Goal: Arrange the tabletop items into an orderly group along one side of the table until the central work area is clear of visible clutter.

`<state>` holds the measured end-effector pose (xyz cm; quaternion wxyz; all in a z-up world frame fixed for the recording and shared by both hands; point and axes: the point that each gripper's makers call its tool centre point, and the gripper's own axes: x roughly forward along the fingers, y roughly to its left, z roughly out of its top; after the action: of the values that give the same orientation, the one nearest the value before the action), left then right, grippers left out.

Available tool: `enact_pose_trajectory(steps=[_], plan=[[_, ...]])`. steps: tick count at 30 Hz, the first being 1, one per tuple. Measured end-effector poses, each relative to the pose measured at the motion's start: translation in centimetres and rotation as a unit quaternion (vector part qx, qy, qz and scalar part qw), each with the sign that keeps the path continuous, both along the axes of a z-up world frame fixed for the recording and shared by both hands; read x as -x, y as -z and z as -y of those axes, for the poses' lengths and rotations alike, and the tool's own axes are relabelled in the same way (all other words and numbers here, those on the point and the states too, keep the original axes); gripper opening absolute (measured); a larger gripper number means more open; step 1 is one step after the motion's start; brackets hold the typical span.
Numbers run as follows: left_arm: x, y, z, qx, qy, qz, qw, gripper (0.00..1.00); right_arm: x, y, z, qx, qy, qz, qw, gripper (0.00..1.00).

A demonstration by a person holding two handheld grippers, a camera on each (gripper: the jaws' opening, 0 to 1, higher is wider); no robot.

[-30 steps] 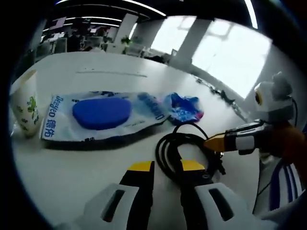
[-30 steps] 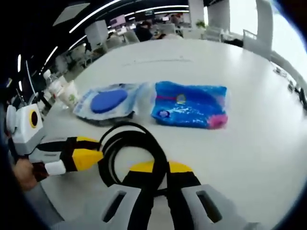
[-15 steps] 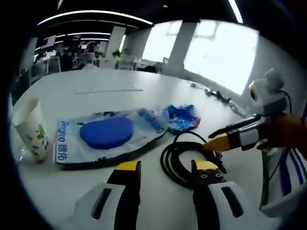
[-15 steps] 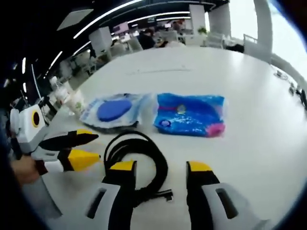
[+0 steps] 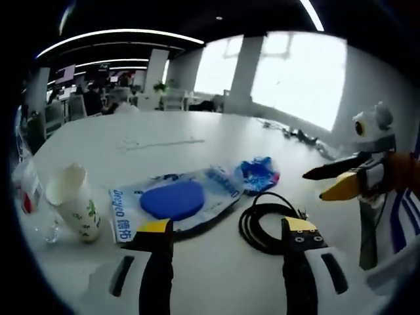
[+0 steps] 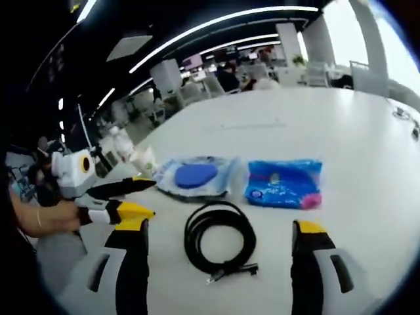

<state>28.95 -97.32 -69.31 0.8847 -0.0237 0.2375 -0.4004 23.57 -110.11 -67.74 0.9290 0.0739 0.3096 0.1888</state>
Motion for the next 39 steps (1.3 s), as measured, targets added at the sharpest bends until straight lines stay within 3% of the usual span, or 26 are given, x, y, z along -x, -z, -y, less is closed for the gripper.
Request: enact_pose_trajectory(steps=[6,16,33,39], plan=[[0.0,-2.1,-2.2,0.023,0.003,-0.005,0.9997,0.77,0.7,-1.7,-1.1,-0.013,-0.024,0.014,0.9995,1.00],[0.6,-4.8,-6.7,0.017,-0.010,0.018,0.9996,0.94,1.8,-4.0,-1.5,-0.003,-0.039,0.035,0.9986,1.00],[4.1,-6.7,-12.1,0.011,-0.038,0.018,0.9990,1.00,3.8,-6.0,-1.0,-0.004,-0.047,0.064,0.9969,1.00],[4.7,-7.3,-14.1,0.005,-0.055,0.025,0.9982,1.00,4.7,-6.5,-0.9,0.018,-0.044,0.077,0.9959,1.00]])
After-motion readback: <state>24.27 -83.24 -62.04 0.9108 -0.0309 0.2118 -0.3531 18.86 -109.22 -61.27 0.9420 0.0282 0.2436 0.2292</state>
